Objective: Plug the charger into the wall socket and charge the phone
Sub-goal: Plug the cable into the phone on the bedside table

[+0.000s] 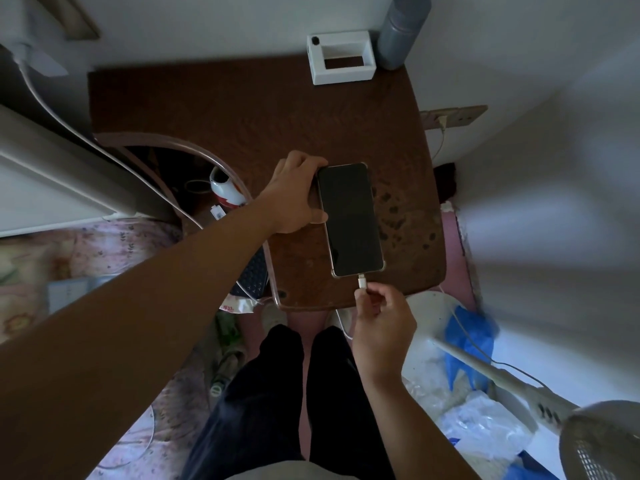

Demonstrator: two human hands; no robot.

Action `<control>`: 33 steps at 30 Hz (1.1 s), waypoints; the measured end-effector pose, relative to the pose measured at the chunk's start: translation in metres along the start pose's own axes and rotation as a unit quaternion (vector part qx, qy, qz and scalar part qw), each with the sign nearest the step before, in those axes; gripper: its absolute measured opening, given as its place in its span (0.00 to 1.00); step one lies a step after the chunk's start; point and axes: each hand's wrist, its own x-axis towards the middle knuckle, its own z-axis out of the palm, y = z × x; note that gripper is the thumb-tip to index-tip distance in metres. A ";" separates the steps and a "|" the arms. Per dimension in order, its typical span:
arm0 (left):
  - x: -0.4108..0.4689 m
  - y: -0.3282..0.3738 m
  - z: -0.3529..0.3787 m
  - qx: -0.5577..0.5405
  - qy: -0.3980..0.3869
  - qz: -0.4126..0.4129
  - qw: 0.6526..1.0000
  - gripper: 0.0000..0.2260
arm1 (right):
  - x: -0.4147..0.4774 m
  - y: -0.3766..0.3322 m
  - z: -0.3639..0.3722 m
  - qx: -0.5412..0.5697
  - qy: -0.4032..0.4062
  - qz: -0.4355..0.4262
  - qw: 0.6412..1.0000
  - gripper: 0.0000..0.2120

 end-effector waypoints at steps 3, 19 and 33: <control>0.000 0.000 0.000 0.001 0.002 0.001 1.000 0.40 | 0.000 0.002 0.001 -0.009 0.002 -0.024 1.000 0.05; -0.001 0.003 0.000 0.008 0.000 -0.005 1.000 0.39 | 0.009 0.002 -0.003 -0.031 -0.045 -0.045 0.998 0.05; -0.002 0.003 0.000 -0.007 0.002 -0.010 1.000 0.39 | 0.006 0.014 -0.001 0.003 -0.015 -0.115 0.993 0.04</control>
